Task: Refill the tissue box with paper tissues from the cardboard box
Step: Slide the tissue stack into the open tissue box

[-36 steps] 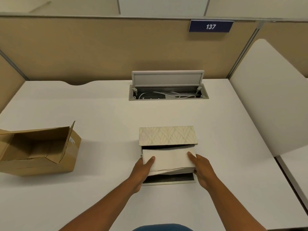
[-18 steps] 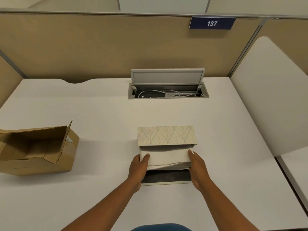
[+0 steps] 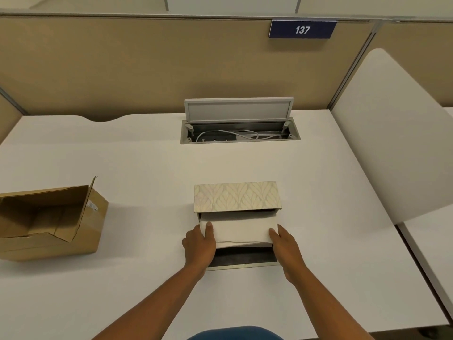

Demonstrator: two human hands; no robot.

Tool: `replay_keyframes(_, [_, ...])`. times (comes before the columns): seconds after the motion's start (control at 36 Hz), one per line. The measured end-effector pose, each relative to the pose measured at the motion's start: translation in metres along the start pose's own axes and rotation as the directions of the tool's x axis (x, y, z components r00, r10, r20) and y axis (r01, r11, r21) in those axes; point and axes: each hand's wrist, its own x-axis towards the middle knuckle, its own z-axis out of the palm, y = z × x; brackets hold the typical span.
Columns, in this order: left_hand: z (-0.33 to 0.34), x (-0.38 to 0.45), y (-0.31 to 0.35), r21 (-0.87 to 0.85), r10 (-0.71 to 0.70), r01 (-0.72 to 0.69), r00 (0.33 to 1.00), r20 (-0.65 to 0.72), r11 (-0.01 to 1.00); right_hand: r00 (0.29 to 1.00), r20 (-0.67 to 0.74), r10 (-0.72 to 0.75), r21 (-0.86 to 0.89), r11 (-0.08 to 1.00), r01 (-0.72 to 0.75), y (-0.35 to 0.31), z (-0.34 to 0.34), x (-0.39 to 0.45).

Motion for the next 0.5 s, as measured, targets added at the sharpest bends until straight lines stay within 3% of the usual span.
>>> replay_keyframes(0.22, [-0.004, 0.008, 0.006, -0.081, -0.035, 0.040, 0.998, 0.058, 0.996, 0.999, -0.023, -0.044, -0.057, 0.997, 0.043, 0.003, 0.001, 0.000])
replay_keyframes(0.39, [-0.025, 0.003, -0.026, -0.029, 0.277, -0.277, 0.936, 0.219, 0.960, 0.998, -0.018, -0.066, -0.053, 0.996, 0.065, 0.005, 0.001, -0.002])
replay_keyframes(0.5, [-0.024, 0.009, -0.034, 0.034, 0.339, -0.353, 0.918, 0.205, 0.935, 0.997, -0.031, -0.074, -0.080, 0.994, 0.072, 0.003, 0.002, -0.002])
